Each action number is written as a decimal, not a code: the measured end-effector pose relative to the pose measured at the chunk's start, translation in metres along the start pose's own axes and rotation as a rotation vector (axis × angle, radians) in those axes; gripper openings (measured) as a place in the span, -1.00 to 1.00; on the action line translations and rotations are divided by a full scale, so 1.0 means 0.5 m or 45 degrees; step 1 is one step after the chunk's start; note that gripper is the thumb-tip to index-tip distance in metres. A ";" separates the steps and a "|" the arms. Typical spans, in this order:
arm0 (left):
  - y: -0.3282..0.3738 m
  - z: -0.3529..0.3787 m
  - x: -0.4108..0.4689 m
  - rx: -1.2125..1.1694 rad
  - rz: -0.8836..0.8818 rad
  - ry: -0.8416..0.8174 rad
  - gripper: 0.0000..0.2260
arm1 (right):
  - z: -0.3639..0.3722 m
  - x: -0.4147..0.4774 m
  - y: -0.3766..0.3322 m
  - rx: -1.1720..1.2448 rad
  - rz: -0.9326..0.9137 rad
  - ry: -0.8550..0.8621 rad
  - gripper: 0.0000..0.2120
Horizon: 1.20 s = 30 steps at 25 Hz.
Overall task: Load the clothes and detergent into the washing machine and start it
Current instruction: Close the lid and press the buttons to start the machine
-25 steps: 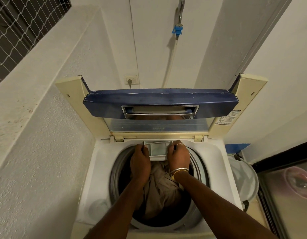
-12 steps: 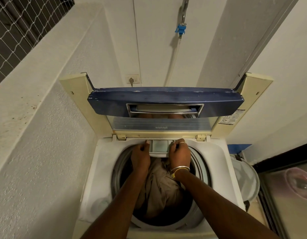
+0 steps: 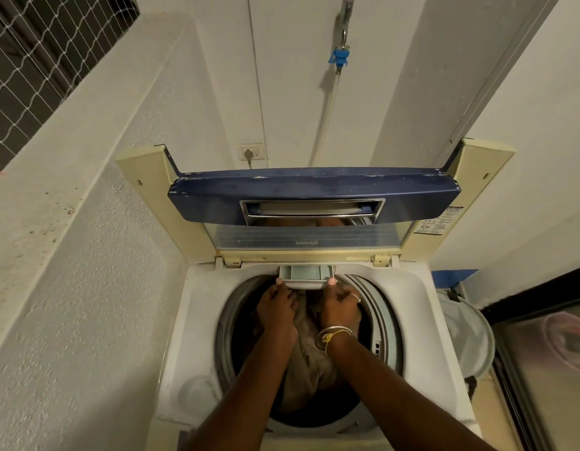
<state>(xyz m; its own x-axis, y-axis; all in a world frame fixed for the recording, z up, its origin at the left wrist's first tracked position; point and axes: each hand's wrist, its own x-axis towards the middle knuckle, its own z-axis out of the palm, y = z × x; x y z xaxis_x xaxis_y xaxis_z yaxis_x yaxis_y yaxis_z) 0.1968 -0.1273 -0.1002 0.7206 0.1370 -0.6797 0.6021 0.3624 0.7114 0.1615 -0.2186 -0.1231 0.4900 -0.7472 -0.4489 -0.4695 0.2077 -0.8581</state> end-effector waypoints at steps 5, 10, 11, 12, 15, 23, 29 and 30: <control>0.015 0.017 0.007 -0.172 -0.067 -0.026 -0.65 | 0.050 0.004 -0.017 0.648 0.305 -0.164 -0.67; 0.029 0.025 0.039 -0.151 -0.159 0.091 -0.61 | 0.073 0.034 -0.014 0.571 0.308 -0.071 -0.78; 0.034 0.030 0.047 -0.113 -0.146 0.140 -0.60 | 0.078 0.039 -0.019 0.579 0.319 -0.066 -0.79; 0.043 0.038 0.058 -0.069 -0.130 0.171 -0.58 | 0.084 0.047 -0.019 0.602 0.328 -0.058 -0.80; 0.053 0.053 0.082 0.054 -0.130 0.231 -0.58 | 0.089 0.054 -0.024 0.602 0.330 -0.040 -0.80; 0.012 0.032 0.056 -0.007 -0.074 0.035 -0.70 | 0.048 0.026 -0.017 0.211 0.041 -0.104 -0.74; 0.023 -0.002 -0.007 0.746 0.446 0.059 -0.82 | 0.009 -0.025 -0.063 -0.233 -0.332 -0.239 -0.80; 0.030 -0.008 -0.024 0.850 0.582 0.028 -0.81 | 0.002 -0.035 -0.073 -0.327 -0.385 -0.269 -0.80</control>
<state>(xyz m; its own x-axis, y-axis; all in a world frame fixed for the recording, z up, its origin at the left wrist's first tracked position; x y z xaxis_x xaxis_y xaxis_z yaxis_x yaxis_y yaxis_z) 0.1956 -0.1199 -0.0821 0.9424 0.1592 -0.2943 0.3330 -0.3597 0.8716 0.1708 -0.2125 -0.0843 0.7600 -0.5992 -0.2516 -0.4363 -0.1836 -0.8809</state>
